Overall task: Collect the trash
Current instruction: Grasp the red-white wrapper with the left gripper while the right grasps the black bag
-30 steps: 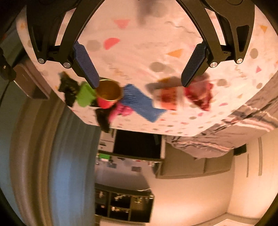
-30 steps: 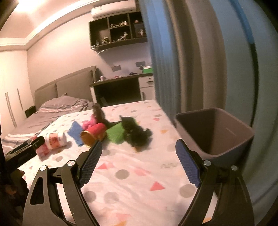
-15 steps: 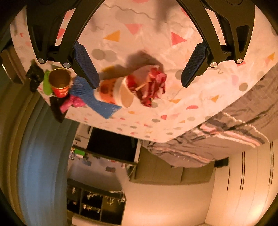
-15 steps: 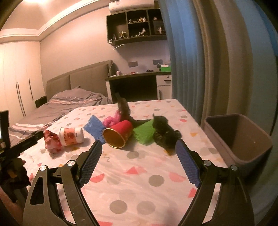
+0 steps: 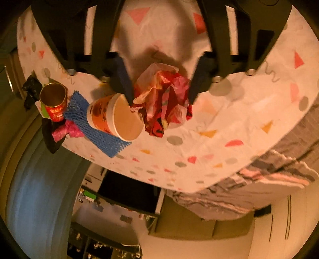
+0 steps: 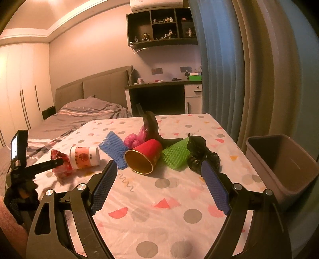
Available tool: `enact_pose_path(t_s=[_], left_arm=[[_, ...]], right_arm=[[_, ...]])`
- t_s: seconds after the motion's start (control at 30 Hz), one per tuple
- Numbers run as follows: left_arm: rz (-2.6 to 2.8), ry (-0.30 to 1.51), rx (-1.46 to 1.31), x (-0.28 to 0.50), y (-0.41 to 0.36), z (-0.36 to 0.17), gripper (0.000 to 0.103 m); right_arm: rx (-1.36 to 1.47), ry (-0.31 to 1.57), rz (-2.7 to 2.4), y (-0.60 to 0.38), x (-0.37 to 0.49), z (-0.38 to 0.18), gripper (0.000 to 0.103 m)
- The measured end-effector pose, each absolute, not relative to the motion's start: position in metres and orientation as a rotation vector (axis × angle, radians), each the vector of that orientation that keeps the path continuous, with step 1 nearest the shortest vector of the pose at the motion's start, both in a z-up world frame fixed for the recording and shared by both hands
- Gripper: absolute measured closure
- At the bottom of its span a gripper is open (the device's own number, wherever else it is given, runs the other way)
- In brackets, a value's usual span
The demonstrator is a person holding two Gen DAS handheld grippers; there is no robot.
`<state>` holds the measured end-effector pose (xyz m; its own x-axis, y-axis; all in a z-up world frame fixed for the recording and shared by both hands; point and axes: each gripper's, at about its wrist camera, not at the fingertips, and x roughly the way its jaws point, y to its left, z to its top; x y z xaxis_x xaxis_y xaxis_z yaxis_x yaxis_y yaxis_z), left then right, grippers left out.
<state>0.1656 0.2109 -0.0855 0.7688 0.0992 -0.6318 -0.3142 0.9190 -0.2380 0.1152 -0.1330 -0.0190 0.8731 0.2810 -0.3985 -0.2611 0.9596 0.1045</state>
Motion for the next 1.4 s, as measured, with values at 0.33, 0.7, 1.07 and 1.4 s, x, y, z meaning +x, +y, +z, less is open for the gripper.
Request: enact_pose_path(t_s=[0.33,0.7,1.07,1.4], left_arm=[[0.273,0.593,-0.364,0.141,0.209,-0.072,0.078],[0.188,0.483,-0.354,0.118,0.151,-0.037,0.078],[0.18,0.476,-0.336,0.138,0.124,-0.032,0.078],[0.204,0.479,-0.329,0.149,0.124,-0.032,0.078]], right_arm=[[0.037,0.448,0.251,-0.14,0.126,-0.028,0.019],[0.027,0.483,0.145,-0.164,0.173,-0.04,0.026],[-0.002,0.58,0.108,-0.171,0.242,-0.06,0.039],[0.009,0.672,0.156,-0.171,0.281,-0.076,0.064]])
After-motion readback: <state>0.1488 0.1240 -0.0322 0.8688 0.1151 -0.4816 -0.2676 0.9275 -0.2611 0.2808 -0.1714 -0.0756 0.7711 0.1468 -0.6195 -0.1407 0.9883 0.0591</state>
